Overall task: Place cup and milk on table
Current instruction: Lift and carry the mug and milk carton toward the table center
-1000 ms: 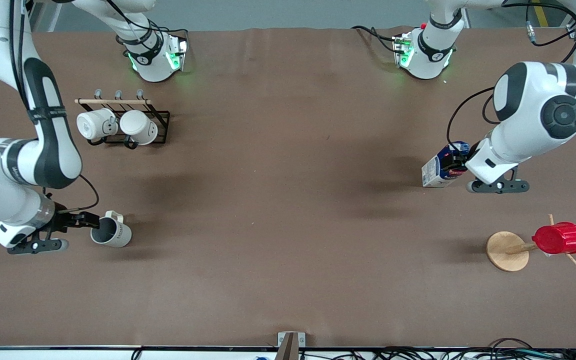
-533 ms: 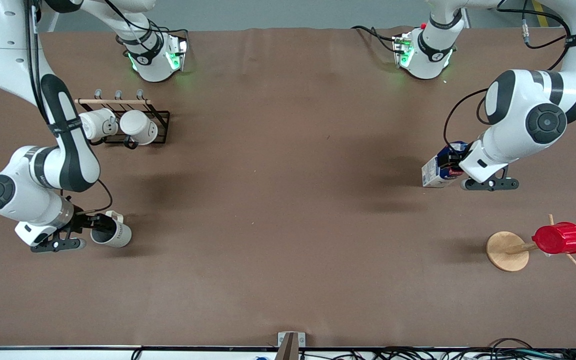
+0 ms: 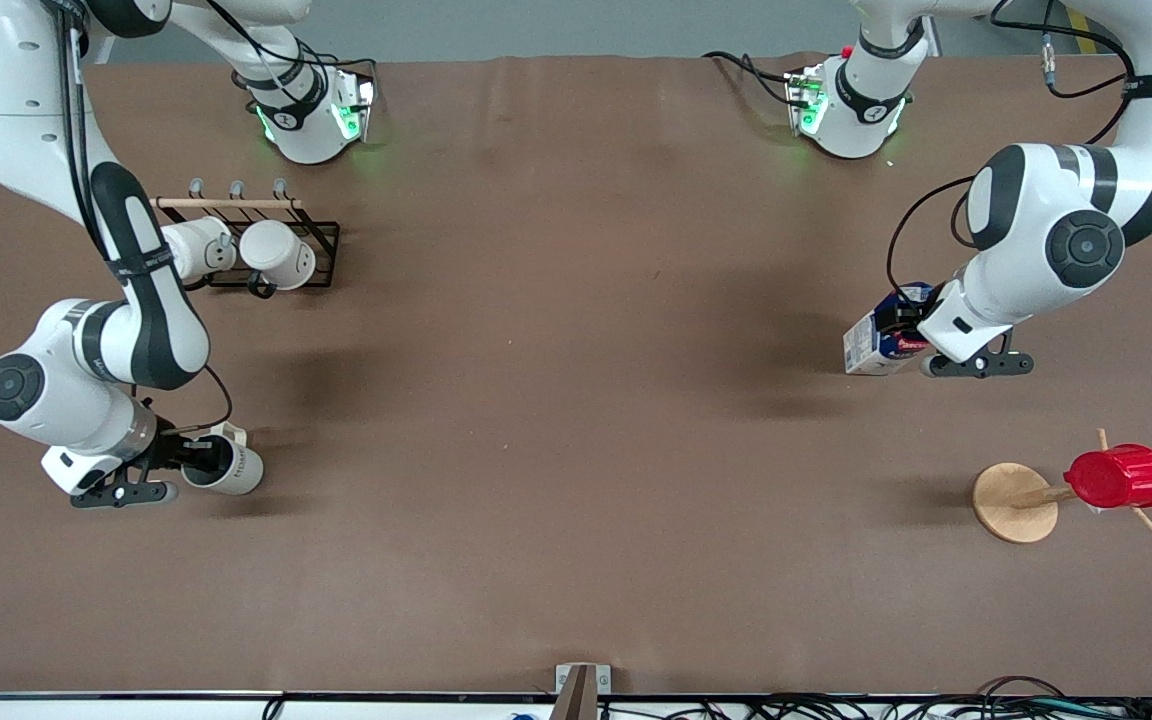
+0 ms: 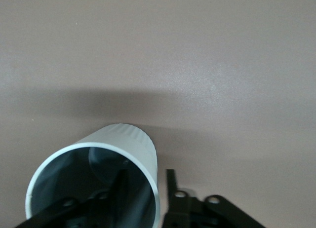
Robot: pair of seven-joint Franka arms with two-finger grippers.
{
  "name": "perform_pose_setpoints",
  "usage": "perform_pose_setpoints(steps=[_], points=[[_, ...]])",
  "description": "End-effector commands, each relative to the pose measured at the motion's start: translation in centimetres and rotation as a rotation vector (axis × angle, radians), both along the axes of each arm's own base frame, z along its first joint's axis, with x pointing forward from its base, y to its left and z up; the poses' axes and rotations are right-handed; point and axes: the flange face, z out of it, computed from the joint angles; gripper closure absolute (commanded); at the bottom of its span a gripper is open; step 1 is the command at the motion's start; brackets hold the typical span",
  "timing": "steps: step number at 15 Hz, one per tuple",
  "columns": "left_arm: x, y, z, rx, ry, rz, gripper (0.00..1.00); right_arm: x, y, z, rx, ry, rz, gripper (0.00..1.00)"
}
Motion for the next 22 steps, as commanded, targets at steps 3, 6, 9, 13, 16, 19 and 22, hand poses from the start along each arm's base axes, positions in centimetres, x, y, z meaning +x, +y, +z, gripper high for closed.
perform_pose_setpoints(steps=[3, 6, 9, 13, 16, 19, 22], points=[[-0.6, 0.1, 0.8, 0.011, -0.029, -0.023, 0.02, 0.3, -0.2, 0.8, 0.043, -0.024, -0.078, 1.00], [-0.6, 0.1, 0.8, 0.011, -0.029, -0.023, 0.32, 1.5, 2.0, 3.7, 0.057, 0.006, -0.119, 1.00], [0.0, 0.2, 0.8, 0.007, -0.050, -0.027, 0.90, 2.7, 5.4, 8.6, 0.061, 0.067, -0.094, 1.00], [2.9, -0.1, 4.9, -0.001, -0.132, -0.024, 0.96, 2.0, 14.4, 12.1, 0.111, 0.081, -0.115, 1.00], [5.9, -1.2, 7.2, -0.004, -0.157, -0.026, 0.96, 0.2, 24.8, 12.6, 0.072, 0.073, -0.129, 1.00], [8.8, -2.3, 9.4, -0.009, -0.175, -0.038, 0.97, -2.8, 34.0, 12.4, 0.046, 0.058, -0.167, 1.00], [11.6, -4.8, 11.0, -0.016, -0.190, -0.061, 0.96, -5.8, 41.2, 10.5, 0.048, 0.048, -0.169, 1.00]])
